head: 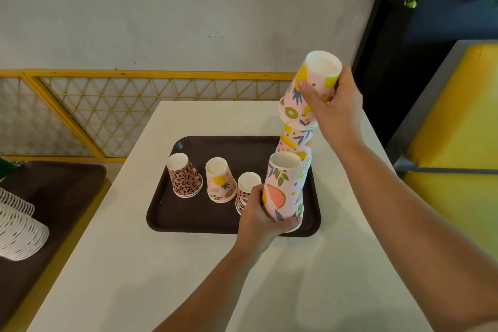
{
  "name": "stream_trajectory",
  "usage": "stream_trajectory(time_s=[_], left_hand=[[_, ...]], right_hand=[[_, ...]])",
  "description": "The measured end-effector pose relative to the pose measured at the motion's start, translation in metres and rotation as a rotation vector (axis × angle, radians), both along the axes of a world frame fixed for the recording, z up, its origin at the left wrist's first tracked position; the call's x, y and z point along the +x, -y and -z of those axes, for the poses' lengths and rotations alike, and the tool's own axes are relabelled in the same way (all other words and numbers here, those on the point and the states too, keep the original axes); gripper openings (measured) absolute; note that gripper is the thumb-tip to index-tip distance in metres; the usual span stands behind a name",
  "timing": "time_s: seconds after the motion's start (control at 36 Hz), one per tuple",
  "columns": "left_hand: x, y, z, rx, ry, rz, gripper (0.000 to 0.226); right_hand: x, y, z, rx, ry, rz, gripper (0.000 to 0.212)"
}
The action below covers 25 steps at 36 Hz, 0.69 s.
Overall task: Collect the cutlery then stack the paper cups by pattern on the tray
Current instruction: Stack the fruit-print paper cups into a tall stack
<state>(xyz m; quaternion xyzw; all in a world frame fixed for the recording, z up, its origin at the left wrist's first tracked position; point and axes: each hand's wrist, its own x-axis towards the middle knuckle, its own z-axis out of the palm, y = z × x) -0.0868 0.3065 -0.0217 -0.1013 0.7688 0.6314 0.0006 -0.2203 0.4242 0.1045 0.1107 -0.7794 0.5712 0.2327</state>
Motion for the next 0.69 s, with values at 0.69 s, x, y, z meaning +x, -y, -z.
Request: stream_trajectory(time_s=[0.69], left_hand=[[-0.002, -0.01, -0.002, -0.036, -0.058, -0.018, 0.073]], right_hand=[[0.095, -0.002, 0.084, 0.221, 0.245, -0.146, 0.074]])
